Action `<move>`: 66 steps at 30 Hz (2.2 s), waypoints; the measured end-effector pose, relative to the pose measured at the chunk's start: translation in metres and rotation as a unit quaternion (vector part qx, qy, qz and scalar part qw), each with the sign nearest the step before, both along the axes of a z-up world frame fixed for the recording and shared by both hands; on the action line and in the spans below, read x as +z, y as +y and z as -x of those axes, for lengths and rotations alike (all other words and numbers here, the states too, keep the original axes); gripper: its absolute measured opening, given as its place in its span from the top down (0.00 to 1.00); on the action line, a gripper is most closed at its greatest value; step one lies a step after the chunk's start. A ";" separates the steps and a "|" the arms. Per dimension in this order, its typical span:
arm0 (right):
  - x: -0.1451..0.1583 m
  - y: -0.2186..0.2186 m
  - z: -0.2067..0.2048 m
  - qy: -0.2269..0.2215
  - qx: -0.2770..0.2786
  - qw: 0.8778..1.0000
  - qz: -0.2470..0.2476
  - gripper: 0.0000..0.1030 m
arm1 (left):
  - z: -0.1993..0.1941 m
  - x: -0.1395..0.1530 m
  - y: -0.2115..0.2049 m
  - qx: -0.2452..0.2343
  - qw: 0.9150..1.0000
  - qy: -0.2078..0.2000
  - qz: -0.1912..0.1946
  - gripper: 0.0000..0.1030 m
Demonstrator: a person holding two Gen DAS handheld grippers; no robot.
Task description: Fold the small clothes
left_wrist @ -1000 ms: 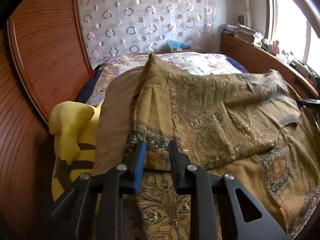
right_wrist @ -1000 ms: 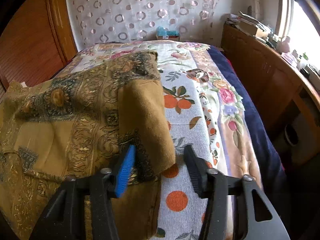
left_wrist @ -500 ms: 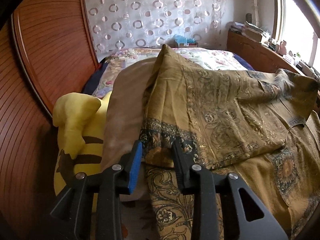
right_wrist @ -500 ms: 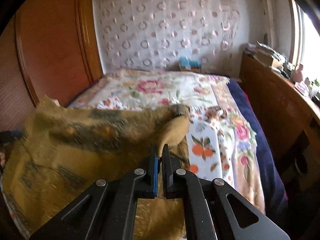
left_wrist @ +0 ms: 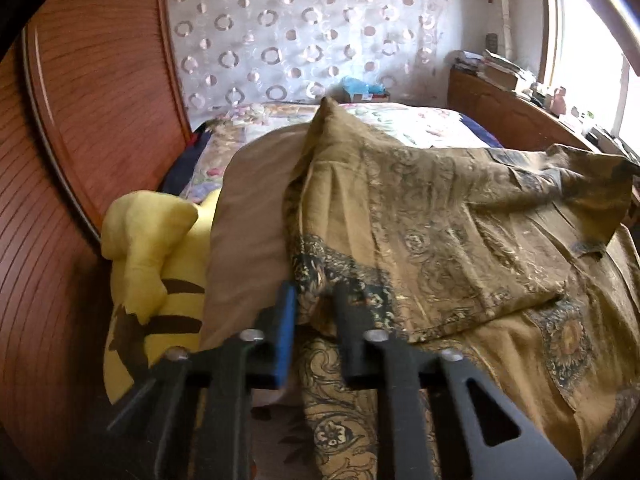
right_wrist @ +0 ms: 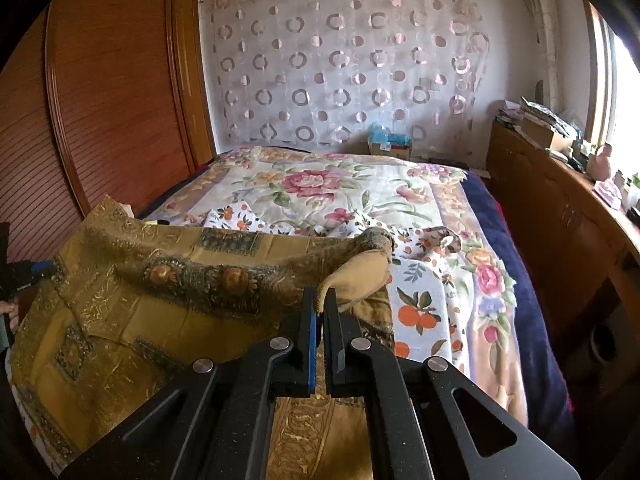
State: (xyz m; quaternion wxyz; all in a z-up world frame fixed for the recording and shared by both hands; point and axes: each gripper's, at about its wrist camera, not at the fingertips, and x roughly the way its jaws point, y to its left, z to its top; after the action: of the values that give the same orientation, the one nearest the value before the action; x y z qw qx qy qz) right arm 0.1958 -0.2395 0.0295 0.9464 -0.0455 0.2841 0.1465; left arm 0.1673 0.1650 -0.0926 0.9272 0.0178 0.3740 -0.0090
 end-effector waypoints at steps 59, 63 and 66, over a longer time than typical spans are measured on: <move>-0.008 -0.050 0.130 0.026 -0.006 0.999 0.024 0.99 | 0.171 0.023 -0.009 0.003 0.997 -0.042 0.062 0.97; -0.014 -0.041 0.124 0.034 -0.014 0.999 0.038 0.99 | 0.167 0.024 -0.010 0.005 0.997 -0.040 0.061 0.97; -0.008 -0.032 0.122 0.022 -0.019 0.998 0.053 0.95 | 0.167 0.031 -0.017 0.002 0.998 -0.048 0.049 0.82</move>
State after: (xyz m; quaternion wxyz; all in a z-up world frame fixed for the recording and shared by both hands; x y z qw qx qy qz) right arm 0.0741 -0.2720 0.0213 0.9387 -0.0868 0.3134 0.1145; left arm 0.0001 0.1481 -0.0616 0.9439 -0.0277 0.3283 -0.0247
